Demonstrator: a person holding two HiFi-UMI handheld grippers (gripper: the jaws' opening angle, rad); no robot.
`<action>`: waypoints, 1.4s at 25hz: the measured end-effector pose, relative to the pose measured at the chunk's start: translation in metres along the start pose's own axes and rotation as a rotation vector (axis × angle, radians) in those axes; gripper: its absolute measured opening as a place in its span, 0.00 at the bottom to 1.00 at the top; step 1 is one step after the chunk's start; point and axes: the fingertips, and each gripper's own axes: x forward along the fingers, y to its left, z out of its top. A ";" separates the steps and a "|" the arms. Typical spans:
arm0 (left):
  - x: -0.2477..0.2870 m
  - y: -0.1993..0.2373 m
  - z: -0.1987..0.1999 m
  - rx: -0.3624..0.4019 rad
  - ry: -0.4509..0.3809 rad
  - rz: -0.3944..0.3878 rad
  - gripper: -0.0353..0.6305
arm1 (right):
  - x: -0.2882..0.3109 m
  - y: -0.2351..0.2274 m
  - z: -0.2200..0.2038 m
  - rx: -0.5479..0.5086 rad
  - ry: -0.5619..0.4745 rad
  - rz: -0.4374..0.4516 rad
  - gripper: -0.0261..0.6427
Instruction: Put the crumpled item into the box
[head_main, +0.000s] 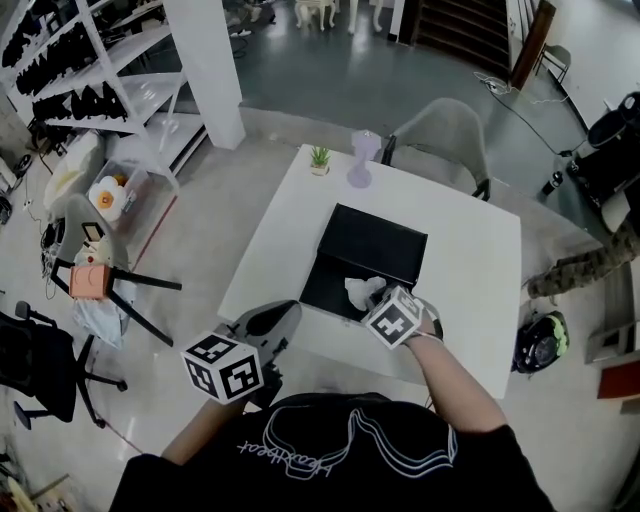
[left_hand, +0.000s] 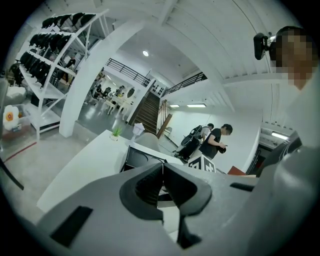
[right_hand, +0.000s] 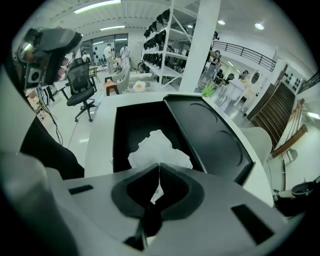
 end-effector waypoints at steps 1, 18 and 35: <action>0.001 0.000 0.001 0.001 0.001 -0.006 0.06 | 0.003 0.001 -0.001 -0.005 0.017 0.004 0.06; 0.011 -0.003 0.000 0.010 0.016 -0.057 0.06 | -0.025 0.003 0.003 0.175 -0.153 0.069 0.31; 0.015 -0.060 0.029 0.058 -0.020 -0.207 0.06 | -0.193 0.018 0.070 0.496 -0.899 0.211 0.04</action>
